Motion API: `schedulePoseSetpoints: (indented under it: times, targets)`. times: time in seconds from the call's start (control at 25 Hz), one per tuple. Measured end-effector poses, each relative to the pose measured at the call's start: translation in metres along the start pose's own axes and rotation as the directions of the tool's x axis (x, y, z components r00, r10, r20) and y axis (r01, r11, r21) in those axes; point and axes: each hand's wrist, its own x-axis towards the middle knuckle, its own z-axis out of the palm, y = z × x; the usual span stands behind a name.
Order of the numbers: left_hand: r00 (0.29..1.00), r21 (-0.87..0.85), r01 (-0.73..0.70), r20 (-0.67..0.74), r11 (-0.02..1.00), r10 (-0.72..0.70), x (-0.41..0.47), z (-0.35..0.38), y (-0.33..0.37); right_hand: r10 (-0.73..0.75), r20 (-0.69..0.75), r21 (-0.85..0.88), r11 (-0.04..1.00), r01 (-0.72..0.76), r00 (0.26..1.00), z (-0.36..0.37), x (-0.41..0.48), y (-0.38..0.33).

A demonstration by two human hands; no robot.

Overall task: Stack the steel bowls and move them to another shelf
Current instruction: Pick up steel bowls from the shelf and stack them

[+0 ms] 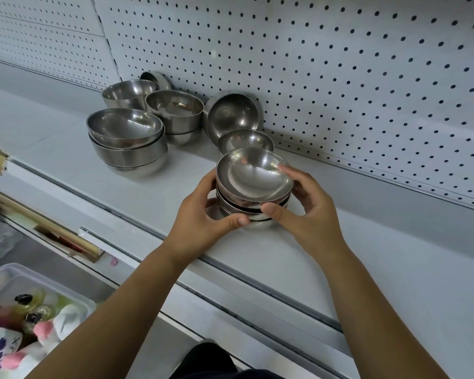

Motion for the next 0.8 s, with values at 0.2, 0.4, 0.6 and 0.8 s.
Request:
schedulePoseSetpoints:
  times: [0.2, 0.4, 0.6, 0.8]
  targets:
    - [1.0, 0.021, -0.023, -0.006, 1.0, 0.023, 0.0, 0.001, -0.006, 0.093, 0.074, 0.107, 0.989, -0.101, 0.993, -0.004, -0.003, 0.01]
    - [0.999, 0.097, -0.054, -0.004, 0.994, 0.054, 0.0, 0.002, -0.009, 0.169, 0.222, 0.009, 0.984, -0.176, 0.96, -0.005, -0.002, 0.017]
    - [0.996, 0.113, -0.073, 0.05, 0.991, 0.068, -0.001, 0.005, -0.002, 0.137, 0.069, -0.031, 0.99, -0.135, 0.988, -0.008, -0.004, 0.017]
    - [0.963, -0.001, 0.148, -0.227, 0.989, -0.144, 0.004, 0.01, 0.003, 0.161, -0.186, 0.056, 0.987, -0.154, 0.969, -0.035, 0.001, 0.022]
